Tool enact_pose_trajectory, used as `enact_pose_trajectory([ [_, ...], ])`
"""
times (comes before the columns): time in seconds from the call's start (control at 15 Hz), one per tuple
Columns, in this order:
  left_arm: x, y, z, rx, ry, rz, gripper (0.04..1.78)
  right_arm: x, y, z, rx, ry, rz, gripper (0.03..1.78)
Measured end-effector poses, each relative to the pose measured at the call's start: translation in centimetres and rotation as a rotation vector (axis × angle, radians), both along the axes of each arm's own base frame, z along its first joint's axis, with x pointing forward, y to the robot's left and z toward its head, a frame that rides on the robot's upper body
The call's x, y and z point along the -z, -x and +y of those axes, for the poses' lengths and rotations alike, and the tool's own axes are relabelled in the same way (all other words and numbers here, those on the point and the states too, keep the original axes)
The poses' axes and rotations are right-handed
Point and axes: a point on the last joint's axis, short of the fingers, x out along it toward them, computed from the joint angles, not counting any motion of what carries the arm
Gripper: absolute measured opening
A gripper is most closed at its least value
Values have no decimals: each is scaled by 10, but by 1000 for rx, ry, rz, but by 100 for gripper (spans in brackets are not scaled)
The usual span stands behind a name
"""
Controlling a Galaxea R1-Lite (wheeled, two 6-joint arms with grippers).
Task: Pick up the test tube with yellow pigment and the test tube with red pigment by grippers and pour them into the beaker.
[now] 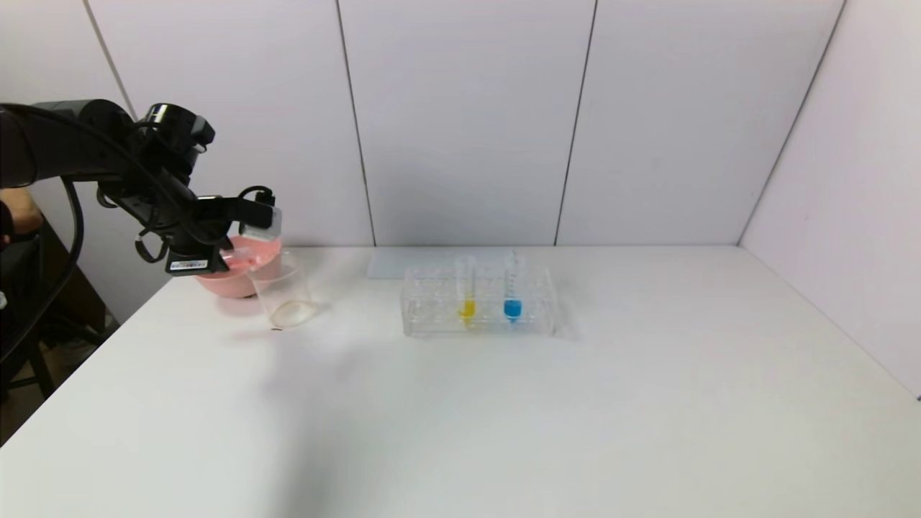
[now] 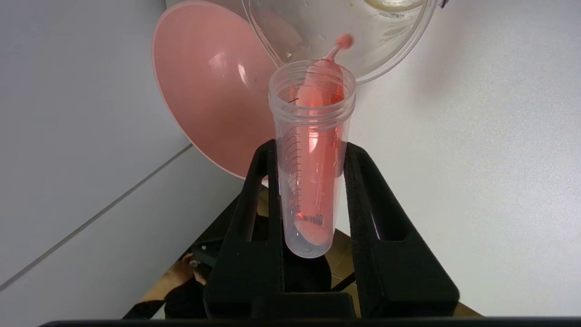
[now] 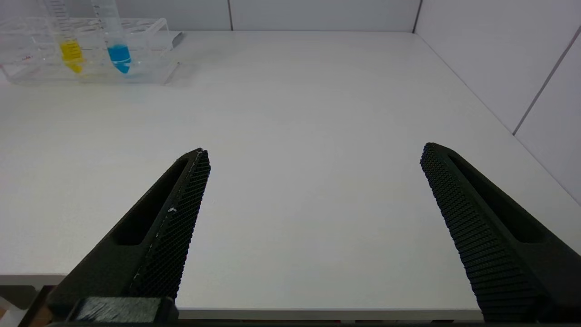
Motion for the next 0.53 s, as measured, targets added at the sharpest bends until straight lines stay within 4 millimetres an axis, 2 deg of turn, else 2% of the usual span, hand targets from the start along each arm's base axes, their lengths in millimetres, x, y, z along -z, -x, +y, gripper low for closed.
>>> enact_pose_trajectory([
  [0.53, 0, -1, -8, -14, -48, 0, 44, 0, 0, 0, 0, 0, 0, 170],
])
